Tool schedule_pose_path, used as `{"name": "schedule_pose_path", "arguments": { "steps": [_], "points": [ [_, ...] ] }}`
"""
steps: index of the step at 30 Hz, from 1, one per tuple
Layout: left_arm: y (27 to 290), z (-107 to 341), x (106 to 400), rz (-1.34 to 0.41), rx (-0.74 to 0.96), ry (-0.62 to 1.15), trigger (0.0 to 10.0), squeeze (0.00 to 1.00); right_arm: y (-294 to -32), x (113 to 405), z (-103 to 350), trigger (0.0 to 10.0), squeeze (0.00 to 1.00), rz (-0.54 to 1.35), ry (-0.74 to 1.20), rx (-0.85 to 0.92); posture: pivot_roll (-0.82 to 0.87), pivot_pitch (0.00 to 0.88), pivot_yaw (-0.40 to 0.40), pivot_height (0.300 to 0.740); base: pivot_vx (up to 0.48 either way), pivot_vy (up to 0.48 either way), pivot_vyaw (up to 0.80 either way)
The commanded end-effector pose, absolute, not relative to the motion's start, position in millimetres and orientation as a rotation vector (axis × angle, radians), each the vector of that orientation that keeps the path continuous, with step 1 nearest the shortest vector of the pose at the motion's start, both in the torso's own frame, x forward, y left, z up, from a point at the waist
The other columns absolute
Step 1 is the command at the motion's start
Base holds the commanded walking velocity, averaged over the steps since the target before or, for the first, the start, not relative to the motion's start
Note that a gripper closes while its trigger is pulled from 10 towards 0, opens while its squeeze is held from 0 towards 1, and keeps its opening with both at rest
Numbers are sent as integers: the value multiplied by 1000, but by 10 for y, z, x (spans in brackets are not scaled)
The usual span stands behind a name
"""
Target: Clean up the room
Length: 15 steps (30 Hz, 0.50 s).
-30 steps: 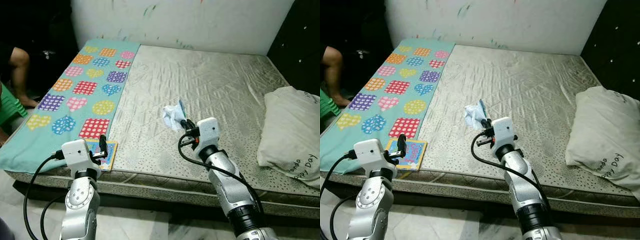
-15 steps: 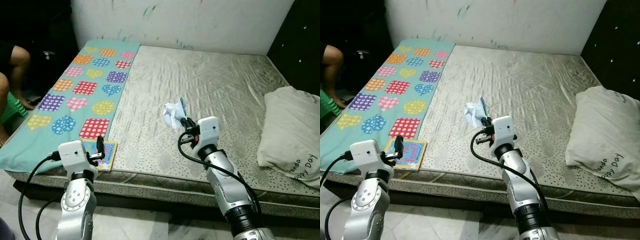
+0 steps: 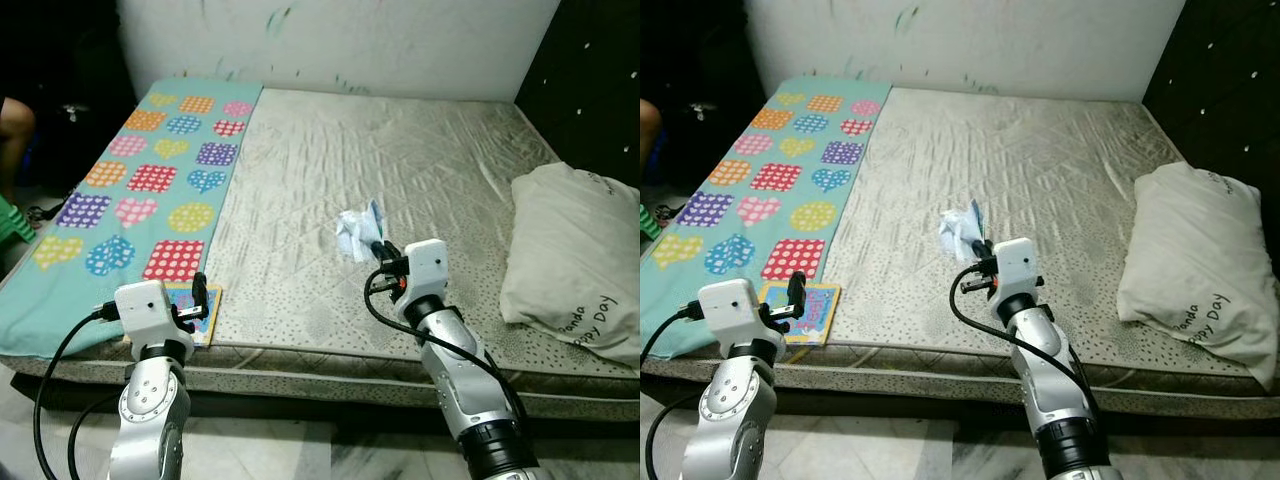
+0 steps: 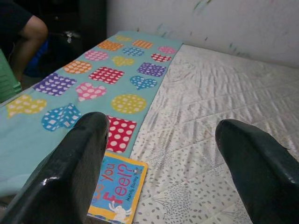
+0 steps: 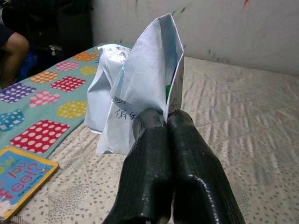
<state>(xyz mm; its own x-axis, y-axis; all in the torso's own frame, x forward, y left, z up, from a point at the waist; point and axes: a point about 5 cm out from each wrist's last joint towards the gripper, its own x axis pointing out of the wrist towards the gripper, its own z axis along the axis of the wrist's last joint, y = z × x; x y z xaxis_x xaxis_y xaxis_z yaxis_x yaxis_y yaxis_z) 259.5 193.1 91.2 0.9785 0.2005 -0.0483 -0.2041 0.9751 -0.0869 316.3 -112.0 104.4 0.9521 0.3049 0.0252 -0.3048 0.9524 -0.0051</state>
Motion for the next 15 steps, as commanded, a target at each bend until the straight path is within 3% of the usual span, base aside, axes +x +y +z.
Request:
{"name": "schedule_pose_path", "arguments": {
  "steps": [1,8,15],
  "points": [
    [1921,955,2564,158,-89,19,10000,0,-1111,3160,1097,10000,0,314,-38,0,-45,42,-36,740,0,0,0],
    [1836,962,2518,103,-97,14,10000,0,-1145,3145,1084,10000,0,309,-33,-10,-50,50,-30,740,0,0,0],
    [1793,976,2522,70,-104,13,10000,0,-1167,3137,1091,10000,0,290,-34,-7,-55,59,-17,740,335,0,0]
  ]
}}
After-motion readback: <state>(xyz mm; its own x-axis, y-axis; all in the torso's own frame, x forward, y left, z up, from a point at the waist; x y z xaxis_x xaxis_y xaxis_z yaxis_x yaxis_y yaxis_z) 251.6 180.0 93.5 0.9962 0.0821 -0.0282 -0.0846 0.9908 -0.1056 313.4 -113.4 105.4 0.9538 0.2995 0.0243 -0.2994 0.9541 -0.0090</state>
